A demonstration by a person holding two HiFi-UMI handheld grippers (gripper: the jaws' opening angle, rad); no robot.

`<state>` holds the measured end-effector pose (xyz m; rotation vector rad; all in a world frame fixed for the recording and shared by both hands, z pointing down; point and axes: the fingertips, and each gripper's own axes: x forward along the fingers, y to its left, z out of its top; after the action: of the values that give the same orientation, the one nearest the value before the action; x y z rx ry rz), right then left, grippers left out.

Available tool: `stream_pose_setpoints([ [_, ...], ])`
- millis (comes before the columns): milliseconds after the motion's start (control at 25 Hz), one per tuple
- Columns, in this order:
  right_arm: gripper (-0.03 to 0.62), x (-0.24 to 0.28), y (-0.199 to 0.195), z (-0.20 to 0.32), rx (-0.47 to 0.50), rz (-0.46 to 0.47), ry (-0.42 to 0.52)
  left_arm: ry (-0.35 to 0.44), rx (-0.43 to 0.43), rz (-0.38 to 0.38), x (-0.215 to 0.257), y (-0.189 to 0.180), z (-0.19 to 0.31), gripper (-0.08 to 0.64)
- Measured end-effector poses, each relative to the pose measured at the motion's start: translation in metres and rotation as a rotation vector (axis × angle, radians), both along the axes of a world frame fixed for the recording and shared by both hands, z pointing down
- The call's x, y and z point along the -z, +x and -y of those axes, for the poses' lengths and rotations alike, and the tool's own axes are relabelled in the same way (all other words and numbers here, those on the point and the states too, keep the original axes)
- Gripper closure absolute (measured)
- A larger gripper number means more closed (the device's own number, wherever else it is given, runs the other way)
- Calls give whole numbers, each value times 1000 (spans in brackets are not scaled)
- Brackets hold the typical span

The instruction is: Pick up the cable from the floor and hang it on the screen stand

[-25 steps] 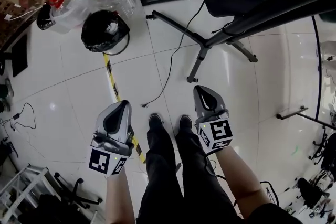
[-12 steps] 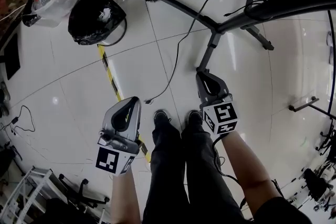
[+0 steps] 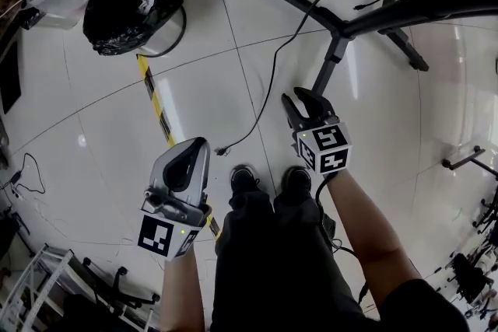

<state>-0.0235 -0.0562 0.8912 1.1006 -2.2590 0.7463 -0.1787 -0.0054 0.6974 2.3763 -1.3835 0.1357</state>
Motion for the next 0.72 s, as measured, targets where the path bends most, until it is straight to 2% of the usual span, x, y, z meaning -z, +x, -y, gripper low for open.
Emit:
stream_pose_setpoints([
  [200,469,-49,-8,13,-9,-10,-21,4,10,12,-36,-9,0,558],
  [480,440,-117,-7,30,-75,10,-132,28,-37,5,-68,-5,6,558],
  [720,442,-168,-15,40,-33,-46,-197,68,-40,-1,-84,-10,18,558],
])
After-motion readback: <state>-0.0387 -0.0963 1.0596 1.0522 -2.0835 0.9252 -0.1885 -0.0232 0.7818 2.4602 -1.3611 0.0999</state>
